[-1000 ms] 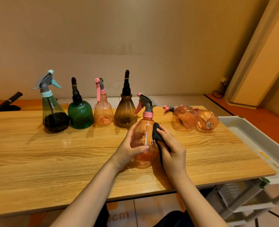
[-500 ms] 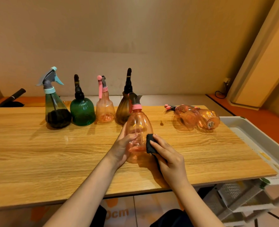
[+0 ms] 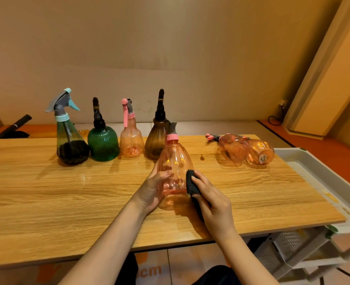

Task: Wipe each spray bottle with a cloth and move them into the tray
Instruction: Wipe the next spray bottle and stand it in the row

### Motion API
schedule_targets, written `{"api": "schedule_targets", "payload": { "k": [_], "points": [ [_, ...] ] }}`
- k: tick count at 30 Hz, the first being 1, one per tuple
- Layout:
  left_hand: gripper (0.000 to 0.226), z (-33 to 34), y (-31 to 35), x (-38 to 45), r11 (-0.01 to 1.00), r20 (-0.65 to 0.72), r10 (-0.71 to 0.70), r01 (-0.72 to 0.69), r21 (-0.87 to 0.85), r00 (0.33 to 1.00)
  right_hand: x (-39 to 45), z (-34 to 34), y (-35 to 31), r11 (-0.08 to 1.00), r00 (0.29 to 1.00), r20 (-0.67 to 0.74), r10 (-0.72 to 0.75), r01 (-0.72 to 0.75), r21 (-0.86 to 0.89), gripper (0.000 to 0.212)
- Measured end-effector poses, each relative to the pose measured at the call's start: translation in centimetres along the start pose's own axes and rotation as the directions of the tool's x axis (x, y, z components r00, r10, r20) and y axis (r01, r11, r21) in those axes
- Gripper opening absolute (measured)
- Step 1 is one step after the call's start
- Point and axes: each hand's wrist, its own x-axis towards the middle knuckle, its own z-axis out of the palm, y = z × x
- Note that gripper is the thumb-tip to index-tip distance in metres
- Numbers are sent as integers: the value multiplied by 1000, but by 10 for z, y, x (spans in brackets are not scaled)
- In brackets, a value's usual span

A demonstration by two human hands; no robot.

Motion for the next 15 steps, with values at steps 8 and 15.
{"api": "schedule_targets", "payload": {
  "k": [8, 15],
  "points": [
    [120, 0, -1, 2, 996, -43, -6, 10, 86, 999, 1, 5, -2, 999, 999, 14, -32, 33, -33, 37],
    [115, -1, -3, 3, 991, -11, -12, 14, 130, 1000, 12, 12, -2, 999, 996, -70, 47, -47, -7, 35]
  ]
}}
